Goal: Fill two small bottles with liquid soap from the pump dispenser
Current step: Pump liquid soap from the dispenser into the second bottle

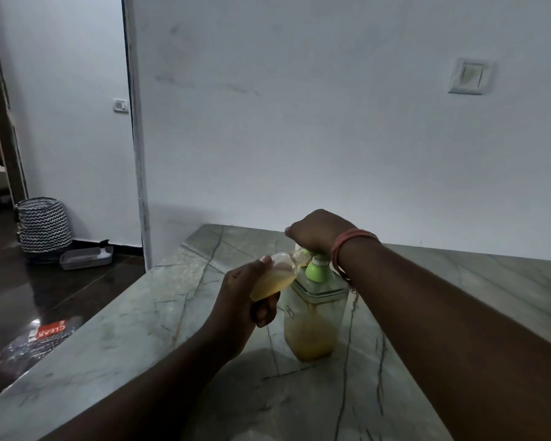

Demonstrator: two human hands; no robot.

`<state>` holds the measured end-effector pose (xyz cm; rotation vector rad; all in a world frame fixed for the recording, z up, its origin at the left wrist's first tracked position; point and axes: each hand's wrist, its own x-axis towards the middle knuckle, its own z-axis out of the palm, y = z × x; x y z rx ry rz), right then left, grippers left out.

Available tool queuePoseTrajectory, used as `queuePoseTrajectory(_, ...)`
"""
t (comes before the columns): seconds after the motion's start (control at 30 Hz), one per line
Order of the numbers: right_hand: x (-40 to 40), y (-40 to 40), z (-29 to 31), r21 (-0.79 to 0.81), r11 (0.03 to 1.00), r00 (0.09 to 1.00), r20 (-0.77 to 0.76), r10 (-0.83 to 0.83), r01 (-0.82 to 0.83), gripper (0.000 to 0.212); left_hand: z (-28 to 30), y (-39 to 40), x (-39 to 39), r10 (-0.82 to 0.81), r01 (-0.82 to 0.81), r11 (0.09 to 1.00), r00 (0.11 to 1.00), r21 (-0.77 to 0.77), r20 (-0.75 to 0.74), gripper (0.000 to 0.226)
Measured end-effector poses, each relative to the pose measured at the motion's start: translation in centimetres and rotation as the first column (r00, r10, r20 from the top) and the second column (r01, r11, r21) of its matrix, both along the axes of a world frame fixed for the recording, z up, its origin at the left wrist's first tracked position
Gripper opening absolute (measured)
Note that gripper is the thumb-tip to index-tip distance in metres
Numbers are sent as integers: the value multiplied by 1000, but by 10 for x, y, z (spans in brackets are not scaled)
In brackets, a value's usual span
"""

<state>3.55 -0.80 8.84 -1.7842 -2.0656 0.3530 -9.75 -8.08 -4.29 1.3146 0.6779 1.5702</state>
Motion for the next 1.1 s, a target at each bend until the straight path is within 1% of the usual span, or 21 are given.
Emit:
queuePoseTrajectory(0.07,-1,3,-4,-1,1000,999,-37,-5,5,23,-2,2,-1,5,-5,1000,1000,0,-4,39)
queuePoseTrajectory(0.2,1,3,-7,-10,1000,999,32,-3,3,25,-2,3,-1,2,-1,1000,1000,-8,5,40)
queuePoseTrajectory(0.33,-1,0,-4,-26,1000,999,33,-15,16,24,-1,1,0,16,-17,1000,1000,-14,-3,38)
queuePoseTrajectory(0.43,-1,-2,-2,-30,999,999,47,-12,13,23,-1,-2,0,18,-18,1000,1000,-15,10,43)
queuePoseTrajectory(0.5,-2,-3,0,-5,1000,998,58,-27,28,22,-1,-2,0,16,-16,1000,1000,-19,11,46)
queuePoseTrajectory(0.57,-2,-2,1,31,999,999,14,-33,33,21,-1,0,-1,8,-8,1000,1000,-14,11,47)
queuePoseTrajectory(0.67,-2,-1,-5,3,1000,999,-38,-1,1,24,-2,2,-3,2,-2,1000,1000,-13,13,46)
queuePoseTrajectory(0.77,0,-2,-6,-32,999,1000,3,23,-23,30,-5,3,-2,-10,10,1000,1000,-12,21,42)
queuePoseTrajectory(0.93,-1,-5,-3,-42,999,1000,11,23,-23,29,-2,2,-1,-1,1,1000,1000,-5,19,43)
queuePoseTrajectory(1.0,-2,-6,-2,-21,1000,1000,22,-4,5,23,-1,1,-1,2,-2,1000,1000,-7,15,42)
queuePoseTrajectory(1.1,-4,-4,-1,66,997,995,86,-47,42,18,-1,-1,-2,10,-10,1000,1000,-18,10,38)
